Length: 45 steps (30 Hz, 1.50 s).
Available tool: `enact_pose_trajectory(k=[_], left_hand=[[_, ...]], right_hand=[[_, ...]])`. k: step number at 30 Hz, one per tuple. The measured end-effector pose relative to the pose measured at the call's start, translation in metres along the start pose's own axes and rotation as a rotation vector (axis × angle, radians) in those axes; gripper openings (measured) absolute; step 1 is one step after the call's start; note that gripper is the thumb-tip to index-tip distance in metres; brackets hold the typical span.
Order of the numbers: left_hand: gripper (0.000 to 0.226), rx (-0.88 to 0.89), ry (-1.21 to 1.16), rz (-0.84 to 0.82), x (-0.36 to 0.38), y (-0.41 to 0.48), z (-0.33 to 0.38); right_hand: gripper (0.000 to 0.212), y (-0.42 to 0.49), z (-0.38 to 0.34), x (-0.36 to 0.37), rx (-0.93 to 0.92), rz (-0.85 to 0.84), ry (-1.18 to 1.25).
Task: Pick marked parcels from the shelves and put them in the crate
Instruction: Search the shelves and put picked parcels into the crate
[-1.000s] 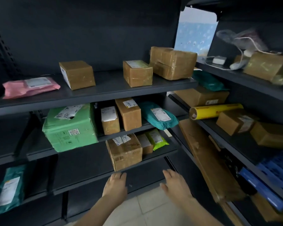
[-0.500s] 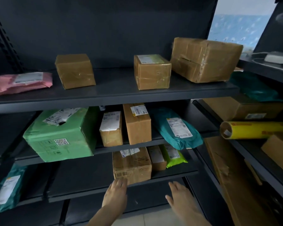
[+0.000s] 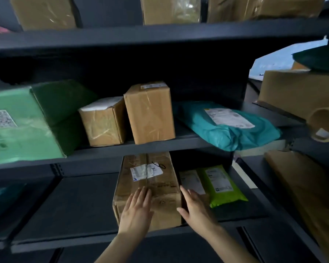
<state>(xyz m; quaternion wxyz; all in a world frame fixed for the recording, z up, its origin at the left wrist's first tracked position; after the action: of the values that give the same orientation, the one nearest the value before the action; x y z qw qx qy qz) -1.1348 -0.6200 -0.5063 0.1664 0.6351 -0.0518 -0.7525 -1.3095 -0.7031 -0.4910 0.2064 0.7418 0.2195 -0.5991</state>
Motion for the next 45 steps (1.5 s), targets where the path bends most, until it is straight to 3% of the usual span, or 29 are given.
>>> enact_pose_trajectory(k=[2, 5, 10, 17, 21, 23, 27, 29, 32, 34, 36, 45], left_hand=[[0.059, -0.016, -0.003, 0.039, 0.011, 0.005, -0.004], [0.038, 0.023, 0.068, 0.200, 0.019, 0.002, -0.009], [0.051, -0.025, 0.080, 0.309, 0.014, -0.016, -0.046], [0.050, -0.104, 0.121, 0.309, -0.008, -0.048, -0.108], [0.051, -0.084, 0.090, 0.337, -0.008, -0.050, -0.123], [0.051, -0.022, 0.006, 0.424, -0.003, -0.047, -0.117], [0.033, 0.322, -0.098, 0.572, 0.015, -0.032, -0.064], [0.035, 0.424, -0.137, 0.486, 0.029, -0.020, -0.029], [0.038, 0.454, -0.150, 0.282, 0.059, 0.005, 0.017], [0.038, 0.408, -0.154, 0.193, 0.079, 0.025, 0.043], [0.051, 0.338, -0.167, 0.070, 0.090, 0.040, 0.066], [0.072, 0.194, -0.042, -0.114, 0.111, 0.081, 0.115]], right_hand=[[0.071, 0.013, -0.008, 0.014, -0.028, 0.020, 0.102], [0.071, 0.023, -0.020, 0.034, -0.053, 0.103, 0.212], [0.058, 0.027, -0.058, 0.056, -0.155, 0.240, 0.269], [0.057, 0.036, -0.124, 0.075, -0.287, 0.261, 0.274], [0.060, 0.031, -0.120, 0.071, -0.313, 0.248, 0.250], [0.060, 0.027, -0.097, 0.068, -0.275, 0.247, 0.239], [0.052, 0.026, -0.022, 0.064, -0.118, 0.358, 0.184], [0.046, 0.027, 0.017, 0.065, -0.033, 0.491, 0.066], [0.044, 0.023, 0.063, 0.065, 0.077, 0.531, -0.029], [0.048, 0.018, 0.089, 0.063, 0.141, 0.469, -0.076], [0.051, 0.016, 0.116, 0.063, 0.186, 0.411, -0.123], [0.062, 0.045, 0.177, 0.058, 0.306, 0.150, -0.191]])
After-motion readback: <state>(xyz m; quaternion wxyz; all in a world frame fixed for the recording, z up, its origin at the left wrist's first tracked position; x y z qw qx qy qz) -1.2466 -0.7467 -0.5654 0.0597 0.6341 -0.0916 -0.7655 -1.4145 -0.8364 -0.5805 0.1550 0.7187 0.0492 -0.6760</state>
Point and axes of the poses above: each hand's wrist, its own y-axis towards the middle knuckle, its own x-axis out of the palm, z = x × y, the point moved 1 cm from there along y, towards the middle knuckle, and after that the axes turned 15 degrees about -y, right-handed, at the moved point
